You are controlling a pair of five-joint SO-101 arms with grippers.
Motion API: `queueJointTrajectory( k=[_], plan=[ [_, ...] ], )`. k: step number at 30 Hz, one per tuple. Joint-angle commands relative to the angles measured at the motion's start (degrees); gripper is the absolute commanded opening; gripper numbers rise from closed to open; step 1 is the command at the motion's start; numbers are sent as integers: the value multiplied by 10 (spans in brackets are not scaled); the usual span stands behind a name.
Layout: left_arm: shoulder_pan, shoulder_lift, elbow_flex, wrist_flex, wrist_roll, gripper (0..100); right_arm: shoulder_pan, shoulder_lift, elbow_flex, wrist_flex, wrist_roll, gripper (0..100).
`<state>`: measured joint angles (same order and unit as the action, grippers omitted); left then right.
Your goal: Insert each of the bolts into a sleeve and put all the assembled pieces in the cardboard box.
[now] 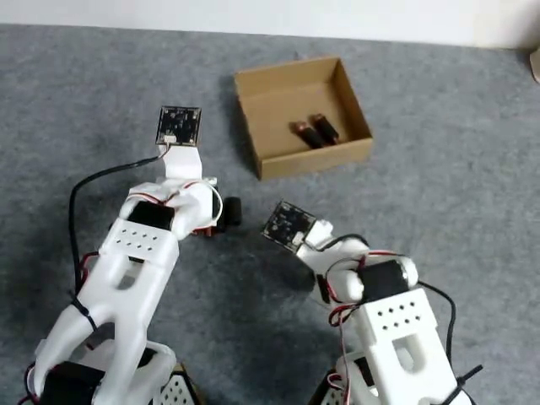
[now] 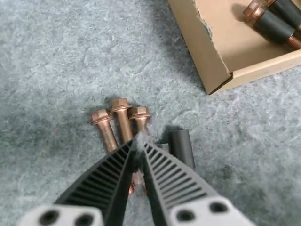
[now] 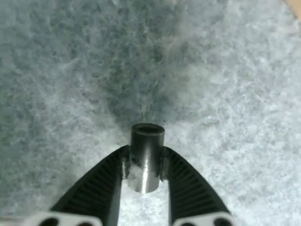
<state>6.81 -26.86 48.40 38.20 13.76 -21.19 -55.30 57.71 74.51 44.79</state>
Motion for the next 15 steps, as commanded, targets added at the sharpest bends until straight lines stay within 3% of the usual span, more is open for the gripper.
queueJointTrajectory(
  k=[1,4,10,15],
  plan=[
    [-2,1,-2,-10,9,27,3,-16,-62,34,-7,5],
    [-2,1,-2,-10,9,27,17,-26,-97,47,-13,5],
    [-2,1,-2,-10,9,27,19,-70,-156,26,-104,5],
    [-5,-4,-2,-9,9,27,18,-174,-48,-59,-164,5]
  ],
)
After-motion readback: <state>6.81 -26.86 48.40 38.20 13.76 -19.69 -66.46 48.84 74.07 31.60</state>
